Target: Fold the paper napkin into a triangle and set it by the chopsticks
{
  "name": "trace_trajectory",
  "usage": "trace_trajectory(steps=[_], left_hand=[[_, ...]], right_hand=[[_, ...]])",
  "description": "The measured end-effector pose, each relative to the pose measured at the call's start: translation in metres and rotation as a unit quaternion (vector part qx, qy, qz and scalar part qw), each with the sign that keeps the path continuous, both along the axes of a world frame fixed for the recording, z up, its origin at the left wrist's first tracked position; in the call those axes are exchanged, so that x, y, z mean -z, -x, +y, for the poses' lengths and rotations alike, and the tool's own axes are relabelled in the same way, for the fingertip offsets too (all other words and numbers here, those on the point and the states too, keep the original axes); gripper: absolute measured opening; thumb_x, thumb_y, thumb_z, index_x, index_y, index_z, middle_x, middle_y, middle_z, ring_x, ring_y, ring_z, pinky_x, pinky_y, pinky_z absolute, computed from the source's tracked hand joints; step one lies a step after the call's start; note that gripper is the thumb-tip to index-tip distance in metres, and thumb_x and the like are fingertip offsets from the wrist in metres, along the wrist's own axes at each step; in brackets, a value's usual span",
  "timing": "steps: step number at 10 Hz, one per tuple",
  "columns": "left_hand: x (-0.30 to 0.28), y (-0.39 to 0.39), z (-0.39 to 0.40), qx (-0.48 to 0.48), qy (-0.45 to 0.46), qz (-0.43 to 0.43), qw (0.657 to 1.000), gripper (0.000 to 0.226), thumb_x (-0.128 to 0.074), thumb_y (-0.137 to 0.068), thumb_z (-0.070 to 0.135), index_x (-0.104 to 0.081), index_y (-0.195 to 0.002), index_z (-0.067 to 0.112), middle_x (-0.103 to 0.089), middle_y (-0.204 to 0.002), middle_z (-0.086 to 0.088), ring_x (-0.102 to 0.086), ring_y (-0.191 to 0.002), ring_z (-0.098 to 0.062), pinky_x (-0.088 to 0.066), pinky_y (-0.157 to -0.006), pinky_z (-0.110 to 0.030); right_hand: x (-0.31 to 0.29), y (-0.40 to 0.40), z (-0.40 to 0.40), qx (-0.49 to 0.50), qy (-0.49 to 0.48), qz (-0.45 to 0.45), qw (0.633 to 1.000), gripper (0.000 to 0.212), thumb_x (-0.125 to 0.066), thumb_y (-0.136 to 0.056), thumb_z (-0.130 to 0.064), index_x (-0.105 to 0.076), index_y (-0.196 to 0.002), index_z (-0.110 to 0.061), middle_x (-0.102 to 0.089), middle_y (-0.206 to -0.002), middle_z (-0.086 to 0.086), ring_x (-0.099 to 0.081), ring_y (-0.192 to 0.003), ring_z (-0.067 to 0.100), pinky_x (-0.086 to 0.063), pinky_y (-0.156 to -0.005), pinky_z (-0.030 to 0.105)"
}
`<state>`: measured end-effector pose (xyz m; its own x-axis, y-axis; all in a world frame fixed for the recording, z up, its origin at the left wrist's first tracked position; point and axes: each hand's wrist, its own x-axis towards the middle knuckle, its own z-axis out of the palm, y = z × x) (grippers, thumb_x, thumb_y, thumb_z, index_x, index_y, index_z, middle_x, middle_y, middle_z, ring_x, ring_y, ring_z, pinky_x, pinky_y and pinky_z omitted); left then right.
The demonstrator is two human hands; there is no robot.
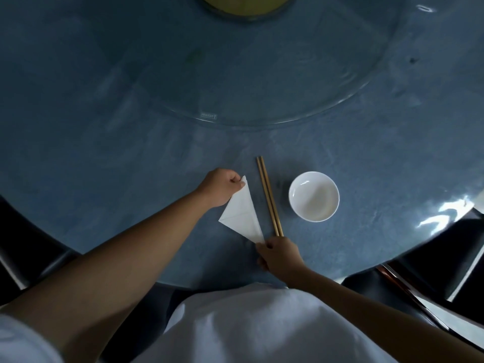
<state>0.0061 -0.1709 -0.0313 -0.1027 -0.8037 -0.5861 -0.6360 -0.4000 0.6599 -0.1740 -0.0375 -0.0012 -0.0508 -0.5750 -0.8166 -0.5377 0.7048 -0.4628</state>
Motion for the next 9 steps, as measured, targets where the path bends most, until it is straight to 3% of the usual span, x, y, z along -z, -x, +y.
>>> trace_trajectory(steps=[1, 2, 3, 4, 5, 6, 7, 8, 9], left_hand=[[-0.005, 0.002, 0.0, 0.018, 0.019, -0.021, 0.999, 0.026, -0.061, -0.087, 0.033, -0.064, -0.069, 0.015, -0.058, -0.06, 0.002, -0.05, -0.056, -0.012, -0.04, -0.057, -0.024], [-0.008, 0.005, 0.003, 0.038, 0.063, -0.048, 0.996, 0.029, -0.058, -0.088, 0.032, -0.062, -0.067, 0.012, -0.051, -0.054, 0.002, -0.044, -0.051, -0.011, -0.033, -0.048, -0.017], [-0.01, 0.008, 0.004, 0.049, 0.089, -0.061, 0.993, 0.031, -0.058, -0.089, 0.03, -0.058, -0.066, 0.009, -0.053, -0.055, -0.005, -0.044, -0.051, -0.014, -0.034, -0.049, -0.024], [-0.009, 0.009, 0.005, 0.06, 0.1, -0.083, 0.99, 0.027, -0.058, -0.088, 0.03, -0.057, -0.065, 0.017, -0.057, -0.058, 0.0, -0.054, -0.059, -0.018, -0.04, -0.055, -0.026], [-0.012, 0.008, 0.004, 0.052, 0.109, -0.095, 0.988, 0.012, -0.058, -0.087, 0.027, -0.068, -0.086, 0.02, -0.069, -0.078, 0.002, -0.063, -0.077, -0.019, -0.051, -0.068, -0.032], [-0.012, 0.006, 0.001, 0.018, 0.118, -0.108, 0.987, 0.023, -0.061, -0.086, 0.023, -0.066, -0.108, 0.017, -0.068, -0.097, -0.003, -0.062, -0.09, -0.022, -0.049, -0.078, -0.031], [-0.015, 0.004, 0.005, 0.004, 0.113, -0.11, 0.988, 0.033, -0.061, -0.086, 0.023, -0.061, -0.118, 0.016, -0.062, -0.113, -0.007, -0.059, -0.103, -0.025, -0.046, -0.086, -0.032], [-0.02, 0.002, 0.016, 0.044, 0.149, -0.141, 0.978, 0.043, -0.059, -0.087, 0.028, -0.053, -0.128, 0.016, -0.052, -0.132, -0.008, -0.049, -0.12, -0.028, -0.043, -0.097, -0.042], [-0.031, -0.001, 0.03, 0.052, 0.182, -0.189, 0.964, 0.054, -0.058, -0.086, 0.035, -0.045, -0.136, 0.016, -0.041, -0.146, -0.007, -0.038, -0.132, -0.028, -0.038, -0.102, -0.048]], right_hand=[[-0.002, 0.001, 0.001, 0.01, 0.0, -0.005, 1.0, 0.031, -0.059, -0.088, -0.019, -0.059, -0.058, -0.011, -0.064, -0.054, 0.004, -0.059, -0.043, 0.007, -0.044, -0.042, 0.017], [-0.003, 0.003, 0.002, 0.005, 0.007, -0.007, 1.0, 0.032, -0.058, -0.088, -0.016, -0.058, -0.056, -0.011, -0.062, -0.052, 0.003, -0.057, -0.041, 0.005, -0.043, -0.042, 0.016], [-0.004, 0.006, 0.002, 0.008, 0.0, -0.01, 1.0, 0.029, -0.058, -0.088, -0.014, -0.06, -0.06, -0.008, -0.062, -0.053, 0.003, -0.058, -0.042, 0.005, -0.045, -0.043, 0.016], [-0.004, 0.009, 0.001, 0.001, -0.004, -0.008, 1.0, 0.027, -0.057, -0.088, -0.015, -0.063, -0.063, -0.006, -0.065, -0.056, 0.004, -0.061, -0.046, 0.008, -0.048, -0.048, 0.02], [-0.006, 0.012, -0.002, -0.011, -0.015, 0.005, 1.0, 0.027, -0.059, -0.086, -0.02, -0.066, -0.064, -0.006, -0.067, -0.058, 0.006, -0.063, -0.05, 0.014, -0.05, -0.051, 0.024], [-0.008, 0.017, -0.003, -0.018, -0.04, 0.014, 0.999, 0.034, -0.06, -0.084, -0.028, -0.061, -0.055, -0.01, -0.063, -0.052, 0.006, -0.06, -0.044, 0.014, -0.051, -0.051, 0.024], [-0.012, 0.022, -0.005, -0.066, -0.068, 0.009, 0.995, 0.036, -0.059, -0.086, -0.03, -0.064, -0.061, -0.005, -0.064, -0.054, 0.009, -0.059, -0.045, 0.015, -0.055, -0.06, 0.029], [-0.02, 0.025, -0.007, -0.097, -0.049, -0.015, 0.994, 0.031, -0.06, -0.087, -0.024, -0.066, -0.064, -0.003, -0.069, -0.06, 0.012, -0.064, -0.05, 0.018, -0.057, -0.064, 0.033], [-0.034, 0.025, -0.015, -0.147, 0.024, -0.012, 0.989, 0.022, -0.056, -0.085, -0.02, -0.067, -0.066, -0.015, -0.071, -0.067, 0.008, -0.068, -0.06, 0.019, -0.058, -0.066, 0.035]])
